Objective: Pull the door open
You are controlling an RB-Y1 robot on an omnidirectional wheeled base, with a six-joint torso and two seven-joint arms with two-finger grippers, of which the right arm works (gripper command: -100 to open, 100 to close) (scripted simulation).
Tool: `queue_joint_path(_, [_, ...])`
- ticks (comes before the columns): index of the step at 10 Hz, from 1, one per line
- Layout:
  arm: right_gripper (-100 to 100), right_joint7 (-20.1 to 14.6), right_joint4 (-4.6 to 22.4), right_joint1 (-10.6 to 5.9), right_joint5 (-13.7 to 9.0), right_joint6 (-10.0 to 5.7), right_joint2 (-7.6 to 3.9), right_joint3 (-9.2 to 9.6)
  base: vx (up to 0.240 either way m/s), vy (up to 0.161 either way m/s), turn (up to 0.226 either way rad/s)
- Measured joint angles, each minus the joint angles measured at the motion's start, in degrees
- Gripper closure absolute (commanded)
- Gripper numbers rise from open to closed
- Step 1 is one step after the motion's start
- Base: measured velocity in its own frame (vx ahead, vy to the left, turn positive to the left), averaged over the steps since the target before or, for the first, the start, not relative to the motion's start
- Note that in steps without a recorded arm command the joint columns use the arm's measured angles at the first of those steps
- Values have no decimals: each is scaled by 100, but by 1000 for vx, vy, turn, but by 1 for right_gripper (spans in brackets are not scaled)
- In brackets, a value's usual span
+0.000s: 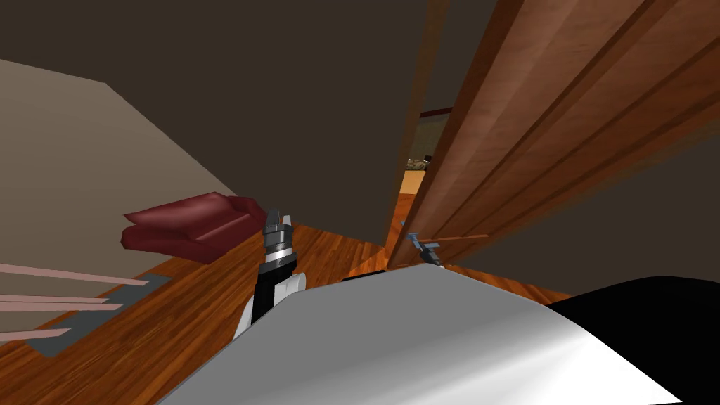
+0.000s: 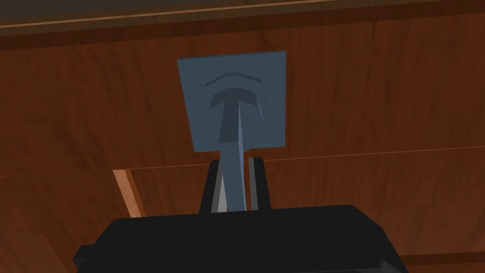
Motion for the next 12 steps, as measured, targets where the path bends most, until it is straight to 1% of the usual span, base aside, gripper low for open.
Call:
queue_joint_path(1, [100,-33,70,18,8,-110,-33,17,-224,-81,177])
queue_joint_path(2, [100,-80,-30,150,20,-169,-82,45,-183,-56,121])
queue_joint_path(3, [100,-113,-17,178,35,-232,-100,75,-132,-8,70])
queue_joint_path(4, [100,-134,101,154,47,-333,-116,94,-60,0,9])
queue_joint_path(5, [100,-138,126,161,52,-350,-112,104,-149,-49,140])
queue_joint_path(6, [100,-104,163,90,-3,-312,-102,134,-231,-59,140])
queue_joint_path(7, [100,-65,122,29,-51,-242,-98,155,-229,-37,176])
queue_joint_path(10, [100,25,425,-339,-248,-169,-112,275,-232,-60,168])
queue_joint_path(11, [100,86,431,-424,-324,-82,-94,319,-254,-63,171])
queue_joint_path(12, [100,129,447,-514,-396,-17,-99,365,-215,-65,141])
